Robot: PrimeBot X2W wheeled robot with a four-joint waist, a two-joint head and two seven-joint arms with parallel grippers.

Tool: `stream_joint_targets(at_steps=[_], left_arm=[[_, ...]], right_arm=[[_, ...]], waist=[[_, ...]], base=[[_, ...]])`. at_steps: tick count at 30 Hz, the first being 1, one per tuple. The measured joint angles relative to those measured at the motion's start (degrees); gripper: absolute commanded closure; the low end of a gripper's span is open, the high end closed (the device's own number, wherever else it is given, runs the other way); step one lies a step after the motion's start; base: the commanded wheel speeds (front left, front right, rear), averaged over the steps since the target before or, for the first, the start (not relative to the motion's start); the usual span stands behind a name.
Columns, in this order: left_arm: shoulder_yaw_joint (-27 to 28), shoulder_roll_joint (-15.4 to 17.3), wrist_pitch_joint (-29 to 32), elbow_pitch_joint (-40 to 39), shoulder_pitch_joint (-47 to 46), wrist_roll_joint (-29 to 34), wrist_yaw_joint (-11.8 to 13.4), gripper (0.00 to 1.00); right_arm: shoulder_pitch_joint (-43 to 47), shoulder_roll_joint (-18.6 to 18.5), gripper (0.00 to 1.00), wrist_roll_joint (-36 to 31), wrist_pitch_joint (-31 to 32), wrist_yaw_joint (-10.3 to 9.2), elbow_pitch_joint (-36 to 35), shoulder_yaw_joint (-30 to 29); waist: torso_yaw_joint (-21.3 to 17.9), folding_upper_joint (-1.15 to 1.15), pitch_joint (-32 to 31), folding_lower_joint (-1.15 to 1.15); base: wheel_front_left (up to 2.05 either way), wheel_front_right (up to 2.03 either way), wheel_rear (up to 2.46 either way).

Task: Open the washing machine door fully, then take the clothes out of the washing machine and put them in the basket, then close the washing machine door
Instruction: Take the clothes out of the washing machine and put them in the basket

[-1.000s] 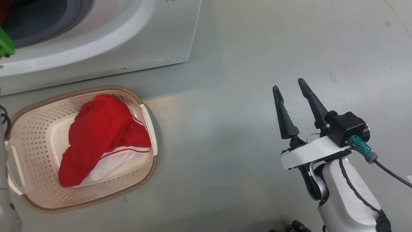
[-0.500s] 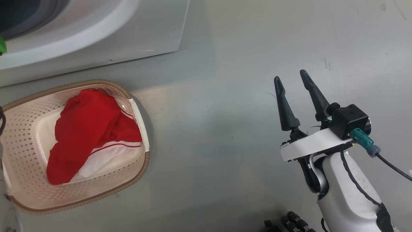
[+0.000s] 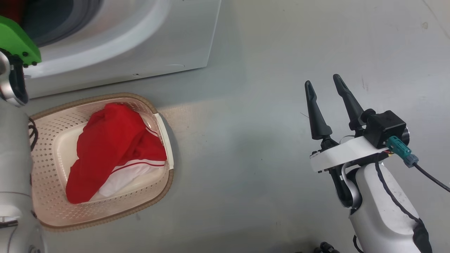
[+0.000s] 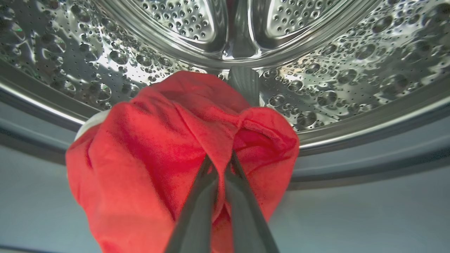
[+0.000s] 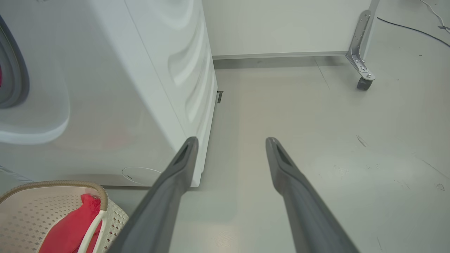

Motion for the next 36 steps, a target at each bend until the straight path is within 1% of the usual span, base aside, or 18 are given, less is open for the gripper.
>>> stream_joint_targets(at_steps=[4, 7, 12, 18, 23, 28, 36], left_arm=[[-0.2, -1.9, -3.4, 0.8, 0.3, -1.1, -1.8, 1.0], [0.2, -3.0, -6.1, 1.1, 0.9, -2.3, -3.0, 1.0], [0.1, -4.9, -9.7, 2.3, 4.2, -2.6, -4.7, 1.0], [-1.0, -5.7, -13.1, 3.6, 8.4, -2.6, -7.3, 1.0], [-2.0, -6.8, -14.2, 4.3, 11.9, -2.6, -8.3, 1.0], [-3.7, -7.5, -14.6, 5.1, 16.4, -2.3, -8.8, 1.0], [-6.2, -8.3, -14.8, 7.9, 24.8, -2.1, -9.5, 1.0]], right_arm=[[0.0, 0.0, 0.0, -0.2, 0.0, 0.07, 0.8, -0.4], [0.0, 0.0, 0.0, -0.6, 0.0, 0.49, 1.4, -0.7], [0.4, -0.1, 0.0, -0.8, 0.0, 0.56, 2.5, -1.1], [2.6, -0.1, 0.0, -0.8, 0.0, 1.0, 3.7, -1.5], [4.2, -0.1, 0.0, -1.0, 0.0, 1.04, 4.4, -2.4], [5.4, -0.1, 0.0, -1.1, 0.0, 1.05, 4.6, -2.9], [6.2, -0.1, 0.0, -1.1, 0.0, 1.56, 4.7, -2.6]], waist=[[0.9, 0.0, -1.8, 0.0], [1.6, 0.0, -3.4, 0.0], [3.0, 0.0, -6.3, 0.0], [4.6, 0.0, -10.1, 0.0], [6.0, 0.0, -13.2, -0.01], [7.5, 0.0, -15.7, -0.01], [9.6, 0.0, -17.9, -0.01]], base=[[0.0, 0.0, 0.0], [0.0, 0.0, 0.0], [0.0, 0.0, 0.0], [0.0, 0.0, 0.0], [0.0, 0.0, 0.0], [0.0, 0.0, 0.0], [0.0, 0.0, 0.0]])
